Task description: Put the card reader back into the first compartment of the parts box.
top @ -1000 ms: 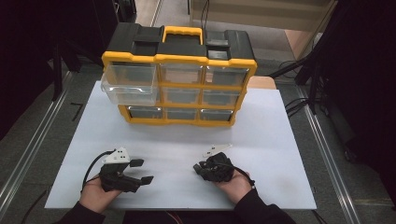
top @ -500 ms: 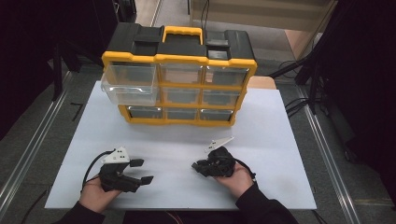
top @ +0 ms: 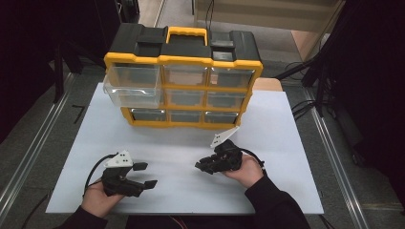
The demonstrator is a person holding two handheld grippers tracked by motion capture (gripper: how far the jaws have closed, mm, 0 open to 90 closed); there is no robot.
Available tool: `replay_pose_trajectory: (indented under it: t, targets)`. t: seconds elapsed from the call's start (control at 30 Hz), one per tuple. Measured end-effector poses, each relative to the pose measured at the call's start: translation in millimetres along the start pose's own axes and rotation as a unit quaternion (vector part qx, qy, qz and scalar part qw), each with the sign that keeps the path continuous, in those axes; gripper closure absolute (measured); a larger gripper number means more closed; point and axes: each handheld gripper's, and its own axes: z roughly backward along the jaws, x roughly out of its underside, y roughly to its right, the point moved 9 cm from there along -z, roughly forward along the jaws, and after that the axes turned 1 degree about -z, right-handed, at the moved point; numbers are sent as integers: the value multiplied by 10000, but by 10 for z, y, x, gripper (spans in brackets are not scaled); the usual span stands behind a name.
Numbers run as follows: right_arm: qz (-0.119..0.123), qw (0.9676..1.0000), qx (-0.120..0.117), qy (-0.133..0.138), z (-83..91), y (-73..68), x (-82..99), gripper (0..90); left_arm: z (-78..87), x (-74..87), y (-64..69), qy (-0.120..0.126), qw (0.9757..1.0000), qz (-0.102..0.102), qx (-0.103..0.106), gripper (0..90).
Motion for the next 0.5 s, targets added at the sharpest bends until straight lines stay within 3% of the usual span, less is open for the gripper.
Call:
replay_pose_trajectory:
  t: [0.27,0.5]
  targets:
    - [334,9990,-199,-210,-5,-44,-147,716,-2,-1,-6,6,10000,7,-17,252]
    - [414,9983,-336,-234,15,-72,-293,716,2,-4,-2,38,10000,2,-24,252]
